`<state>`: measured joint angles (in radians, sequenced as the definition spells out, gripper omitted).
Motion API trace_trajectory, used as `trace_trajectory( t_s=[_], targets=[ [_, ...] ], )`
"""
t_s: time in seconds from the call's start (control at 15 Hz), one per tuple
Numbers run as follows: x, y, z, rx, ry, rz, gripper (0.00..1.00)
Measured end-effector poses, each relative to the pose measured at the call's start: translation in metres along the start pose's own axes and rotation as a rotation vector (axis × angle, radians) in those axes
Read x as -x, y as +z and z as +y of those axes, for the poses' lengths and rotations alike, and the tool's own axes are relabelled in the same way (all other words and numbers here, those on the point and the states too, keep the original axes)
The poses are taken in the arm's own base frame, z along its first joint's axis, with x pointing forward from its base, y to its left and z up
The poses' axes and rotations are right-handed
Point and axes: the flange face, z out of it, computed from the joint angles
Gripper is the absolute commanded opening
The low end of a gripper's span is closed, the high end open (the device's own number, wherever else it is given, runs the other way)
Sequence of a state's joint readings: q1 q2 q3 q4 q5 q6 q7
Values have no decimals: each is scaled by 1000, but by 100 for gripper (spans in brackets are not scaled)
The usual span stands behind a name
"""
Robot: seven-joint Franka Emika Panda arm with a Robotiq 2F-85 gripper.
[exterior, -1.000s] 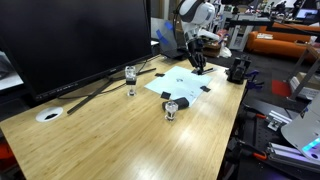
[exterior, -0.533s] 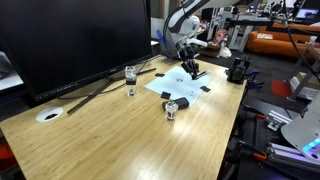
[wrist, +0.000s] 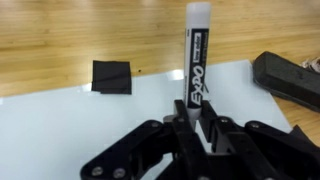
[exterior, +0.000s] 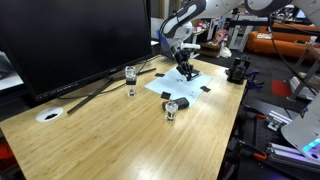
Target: Use the marker to write on the paper.
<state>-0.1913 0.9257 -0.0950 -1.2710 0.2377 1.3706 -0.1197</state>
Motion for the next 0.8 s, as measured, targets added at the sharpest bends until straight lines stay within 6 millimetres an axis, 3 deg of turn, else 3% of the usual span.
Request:
trace_trajectory(
  t_s=[0.47,0.8],
  targets=[
    [-39,-2,2,50,53,67,5],
    [-46,1,-1,56,81,52,5]
  ],
)
